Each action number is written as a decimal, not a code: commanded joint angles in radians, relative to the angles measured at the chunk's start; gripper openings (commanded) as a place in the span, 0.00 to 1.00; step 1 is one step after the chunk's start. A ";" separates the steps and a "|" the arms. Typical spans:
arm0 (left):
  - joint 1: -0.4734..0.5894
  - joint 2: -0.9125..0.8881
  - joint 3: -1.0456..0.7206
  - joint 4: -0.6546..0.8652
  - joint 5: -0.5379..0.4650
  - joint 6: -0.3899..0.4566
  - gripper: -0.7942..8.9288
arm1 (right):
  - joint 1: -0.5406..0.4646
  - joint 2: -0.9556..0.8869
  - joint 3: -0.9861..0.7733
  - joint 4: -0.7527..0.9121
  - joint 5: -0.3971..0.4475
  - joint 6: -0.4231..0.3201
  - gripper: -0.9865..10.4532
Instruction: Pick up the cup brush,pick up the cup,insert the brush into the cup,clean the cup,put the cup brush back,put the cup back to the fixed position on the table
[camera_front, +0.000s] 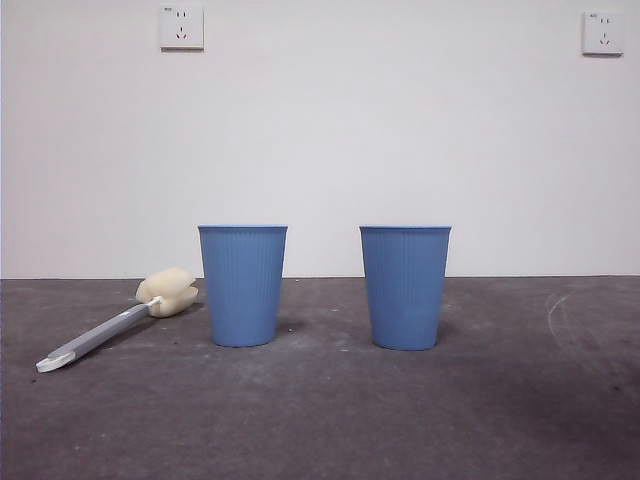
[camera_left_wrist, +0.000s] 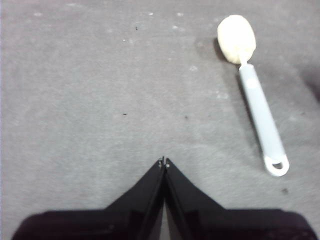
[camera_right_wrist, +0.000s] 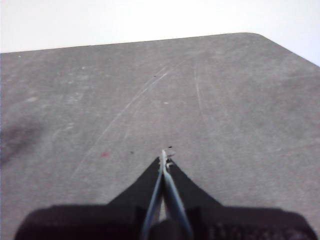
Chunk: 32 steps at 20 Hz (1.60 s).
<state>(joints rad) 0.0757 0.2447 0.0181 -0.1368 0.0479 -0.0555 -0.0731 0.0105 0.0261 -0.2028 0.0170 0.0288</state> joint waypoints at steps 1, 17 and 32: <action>0.002 0.000 -0.006 0.011 0.035 -0.093 0.08 | 0.000 -0.002 -0.003 -0.005 -0.041 0.134 0.09; 0.002 0.163 0.438 -0.300 0.352 -0.193 0.07 | 0.001 0.152 0.366 -0.147 -0.372 0.221 0.08; -0.023 0.328 0.845 -0.822 0.560 0.108 0.07 | 0.001 0.541 0.878 -0.767 -0.653 -0.215 0.08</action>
<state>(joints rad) 0.0570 0.5709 0.8551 -0.9516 0.5980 0.0002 -0.0731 0.5446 0.8913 -0.9585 -0.6270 -0.1196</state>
